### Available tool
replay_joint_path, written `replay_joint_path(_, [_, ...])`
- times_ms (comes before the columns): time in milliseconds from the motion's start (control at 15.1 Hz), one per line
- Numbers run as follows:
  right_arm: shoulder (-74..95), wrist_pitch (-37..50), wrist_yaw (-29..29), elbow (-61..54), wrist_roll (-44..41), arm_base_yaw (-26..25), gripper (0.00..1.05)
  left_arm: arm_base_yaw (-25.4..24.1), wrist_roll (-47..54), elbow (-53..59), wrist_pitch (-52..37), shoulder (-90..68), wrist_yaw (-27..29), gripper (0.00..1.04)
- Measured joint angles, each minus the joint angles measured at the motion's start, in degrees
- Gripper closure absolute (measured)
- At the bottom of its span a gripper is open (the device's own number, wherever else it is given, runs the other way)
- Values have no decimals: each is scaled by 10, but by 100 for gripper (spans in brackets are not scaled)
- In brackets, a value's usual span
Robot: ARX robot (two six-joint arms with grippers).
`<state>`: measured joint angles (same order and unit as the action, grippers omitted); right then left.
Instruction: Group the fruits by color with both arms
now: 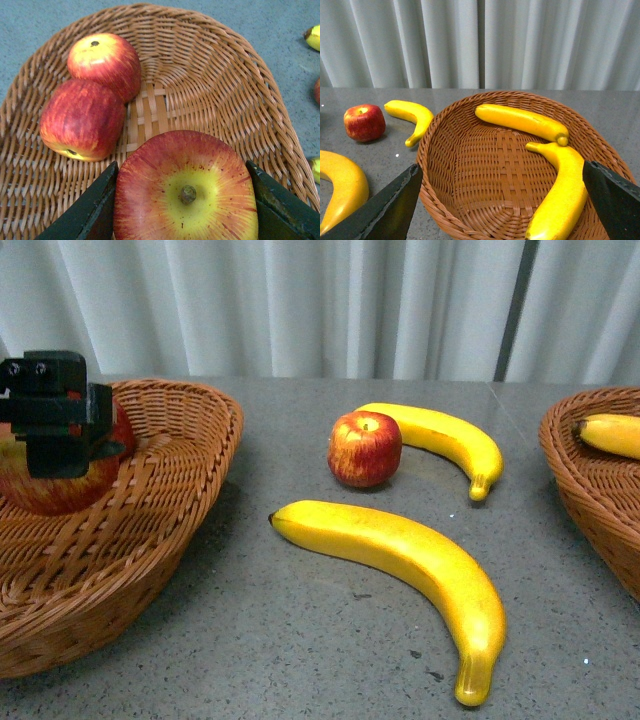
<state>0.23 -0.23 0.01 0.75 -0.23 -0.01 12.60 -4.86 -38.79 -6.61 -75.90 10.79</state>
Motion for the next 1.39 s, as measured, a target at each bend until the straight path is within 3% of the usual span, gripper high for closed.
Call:
replay_joint_path(132, [0, 0, 0, 0, 0, 0, 7, 0, -9, 2, 1, -5, -1, 39])
replay_joint_path(330, [0, 0, 0, 0, 0, 0, 7, 23, -7, 0, -1, 14, 6, 5])
replay_joint_path(660, [0, 0, 0, 0, 0, 0, 7, 64, 38, -134, -42, -76, -34, 7])
replay_joint_path(1057, [0, 0, 0, 0, 0, 0, 7, 83, 142, -378, 30, -328, -145, 7])
replay_joint_path(1189, [0, 0, 0, 0, 0, 0, 7, 103, 163, -409, 42, -361, -171, 7])
replay_joint_path(1387, [0, 0, 0, 0, 0, 0, 7, 124, 172, -433, 56, -390, -166, 7])
